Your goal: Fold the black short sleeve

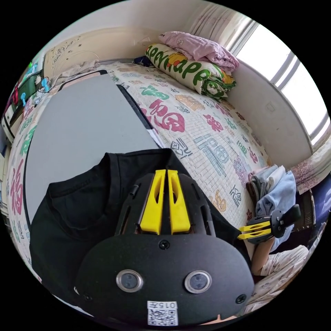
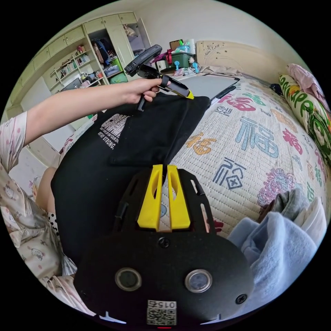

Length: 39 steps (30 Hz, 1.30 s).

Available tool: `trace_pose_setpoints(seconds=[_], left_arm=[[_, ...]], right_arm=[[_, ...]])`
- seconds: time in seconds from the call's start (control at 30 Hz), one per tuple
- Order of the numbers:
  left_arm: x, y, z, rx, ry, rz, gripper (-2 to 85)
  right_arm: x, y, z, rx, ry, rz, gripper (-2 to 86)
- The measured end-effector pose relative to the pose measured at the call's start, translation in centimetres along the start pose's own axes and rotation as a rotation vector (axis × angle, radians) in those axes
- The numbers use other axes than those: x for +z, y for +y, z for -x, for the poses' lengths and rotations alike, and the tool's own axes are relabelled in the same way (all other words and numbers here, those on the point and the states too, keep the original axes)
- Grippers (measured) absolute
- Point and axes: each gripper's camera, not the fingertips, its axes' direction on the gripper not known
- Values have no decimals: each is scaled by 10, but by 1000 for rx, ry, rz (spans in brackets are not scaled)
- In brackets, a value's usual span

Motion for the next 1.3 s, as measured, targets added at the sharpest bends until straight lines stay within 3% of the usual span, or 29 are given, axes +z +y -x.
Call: trace_pose_setpoints(seconds=[0.2, 0.33, 0.43, 0.5, 0.67, 1.03, 1.2, 1.3], left_arm=[[29, -4, -24, -21, -61, 16, 58], [2, 49, -50, 60, 28, -27, 62], [-2, 119, -96, 206, 259, 73, 84], [1, 170, -127, 258, 314, 146, 100], [10, 296, -183, 319, 190, 154, 89], [44, 436, -209, 232, 73, 7, 54], [53, 487, -197, 165, 106, 63, 34], [9, 550, -147, 14, 103, -71, 53]], right_arm=[[6, -7, -46, 43, -30, 17, 36], [7, -11, -77, 60, -56, 6, 39], [11, -14, -95, 57, -45, 15, 39], [14, -15, -108, 59, -42, 18, 39], [26, -17, -147, 71, -36, 31, 40], [74, -13, -215, 46, 64, 109, 44], [97, -3, -246, 36, 104, 123, 46], [110, 6, -267, 26, 127, 126, 46]])
